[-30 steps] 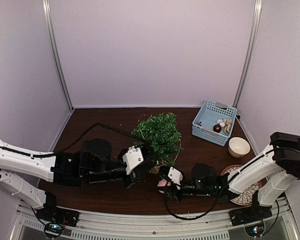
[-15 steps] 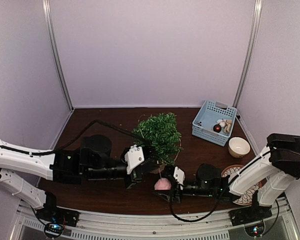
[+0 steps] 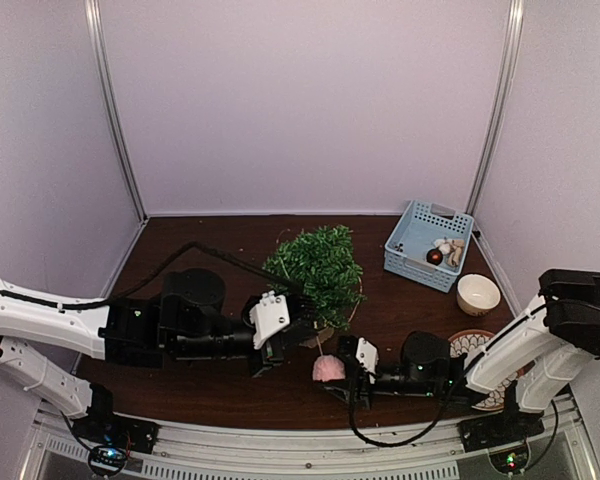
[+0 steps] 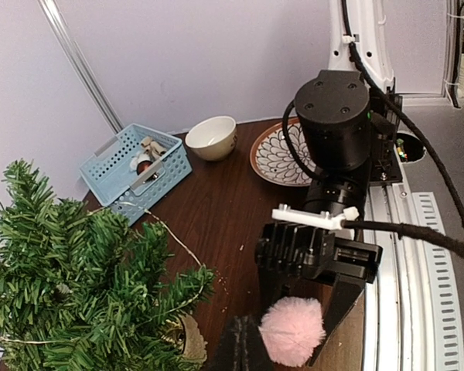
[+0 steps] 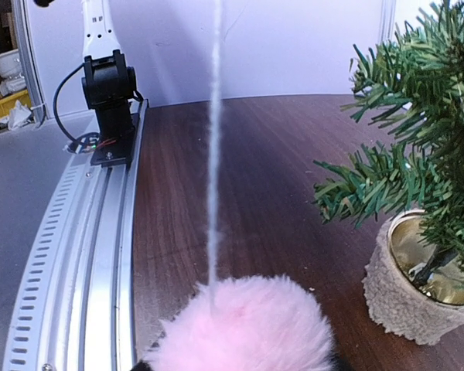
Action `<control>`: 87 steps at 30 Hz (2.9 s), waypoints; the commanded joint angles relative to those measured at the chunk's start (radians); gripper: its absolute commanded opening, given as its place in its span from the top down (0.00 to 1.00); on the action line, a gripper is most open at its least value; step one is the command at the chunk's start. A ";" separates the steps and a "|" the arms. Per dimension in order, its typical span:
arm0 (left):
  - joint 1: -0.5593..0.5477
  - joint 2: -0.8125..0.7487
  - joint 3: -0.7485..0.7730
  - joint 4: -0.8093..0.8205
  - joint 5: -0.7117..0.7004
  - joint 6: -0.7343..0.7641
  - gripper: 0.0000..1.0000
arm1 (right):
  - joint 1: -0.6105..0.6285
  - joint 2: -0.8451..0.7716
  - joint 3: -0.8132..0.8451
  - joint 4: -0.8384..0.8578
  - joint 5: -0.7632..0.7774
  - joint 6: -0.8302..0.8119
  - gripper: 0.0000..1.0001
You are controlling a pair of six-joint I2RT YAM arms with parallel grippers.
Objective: Decorate the small christmas tree
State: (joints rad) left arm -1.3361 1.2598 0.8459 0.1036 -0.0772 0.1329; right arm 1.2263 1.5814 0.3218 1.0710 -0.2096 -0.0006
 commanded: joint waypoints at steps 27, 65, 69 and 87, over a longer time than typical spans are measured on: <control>0.042 -0.007 -0.174 0.166 -0.391 -0.067 1.00 | 0.002 -0.027 0.164 -0.308 0.289 0.070 0.88; 0.040 0.256 -0.275 0.467 -0.320 -0.111 1.00 | -0.037 0.114 0.222 -0.252 0.341 0.138 0.94; 0.040 0.282 -0.283 0.489 -0.325 -0.115 1.00 | -0.044 0.129 0.223 -0.236 0.327 0.145 0.95; 0.041 0.267 -0.265 0.525 -0.226 -0.102 1.00 | -0.062 0.135 0.215 -0.192 0.304 0.161 0.95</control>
State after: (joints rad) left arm -1.3014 1.5608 0.5735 0.5762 -0.3405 0.0311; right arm 1.1748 1.7210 0.5362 0.8433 0.1043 0.1448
